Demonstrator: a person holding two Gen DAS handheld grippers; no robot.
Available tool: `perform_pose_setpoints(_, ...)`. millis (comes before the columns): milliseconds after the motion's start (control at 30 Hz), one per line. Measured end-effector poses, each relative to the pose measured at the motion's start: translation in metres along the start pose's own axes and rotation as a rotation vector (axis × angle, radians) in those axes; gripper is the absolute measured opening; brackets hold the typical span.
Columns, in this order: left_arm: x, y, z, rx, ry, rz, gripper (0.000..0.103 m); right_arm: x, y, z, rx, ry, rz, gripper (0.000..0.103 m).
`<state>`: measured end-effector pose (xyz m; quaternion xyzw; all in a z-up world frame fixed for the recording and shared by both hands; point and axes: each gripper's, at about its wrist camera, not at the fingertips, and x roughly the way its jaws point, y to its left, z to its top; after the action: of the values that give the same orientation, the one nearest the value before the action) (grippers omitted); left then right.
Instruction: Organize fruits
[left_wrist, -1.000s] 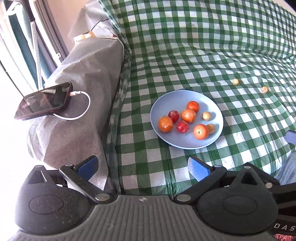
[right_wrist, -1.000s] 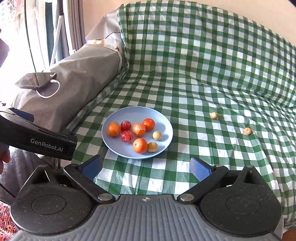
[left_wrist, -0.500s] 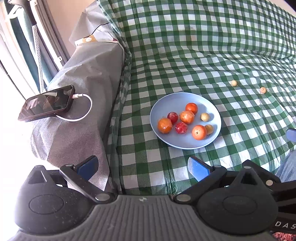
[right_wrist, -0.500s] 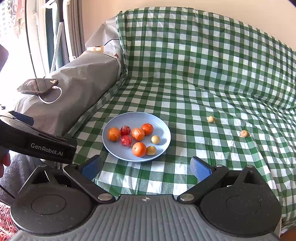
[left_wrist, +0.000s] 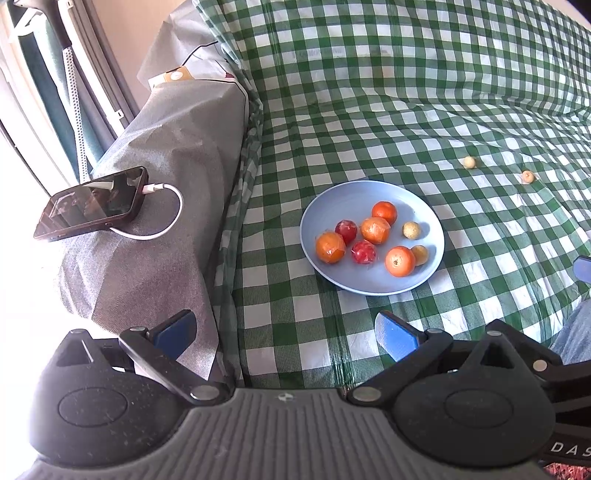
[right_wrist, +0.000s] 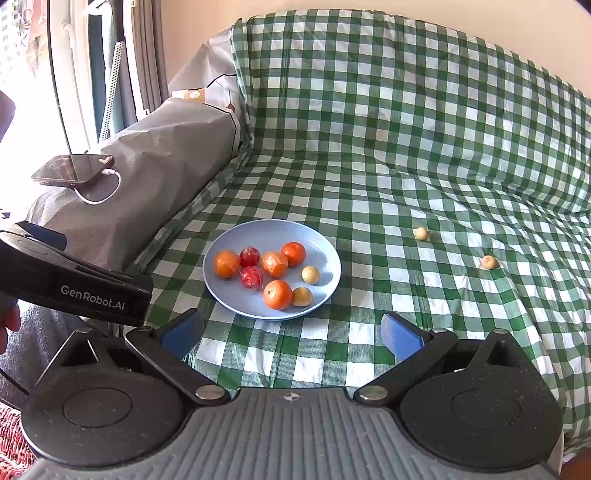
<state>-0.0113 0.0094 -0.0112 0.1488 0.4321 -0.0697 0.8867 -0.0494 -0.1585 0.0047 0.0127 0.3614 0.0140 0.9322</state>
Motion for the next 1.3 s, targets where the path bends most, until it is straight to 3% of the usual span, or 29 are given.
perform_pose_setpoints(933,0.024,-0.01,0.017,0.032,0.057,0.008,0.103,0.027,-0.02,-0.002,0.086,0.042,0.003,0.102)
perform_pose_setpoints(1133,0.039,-0.035,0.042,0.06,0.068,-0.02,0.103,0.04,-0.047,-0.001,0.143,0.034,-0.059,0.102)
perform_pose_setpoints(1300,0.06,-0.077,0.08,0.09,0.066,-0.078,0.103,0.057,-0.098,0.001,0.207,0.005,-0.174,0.102)
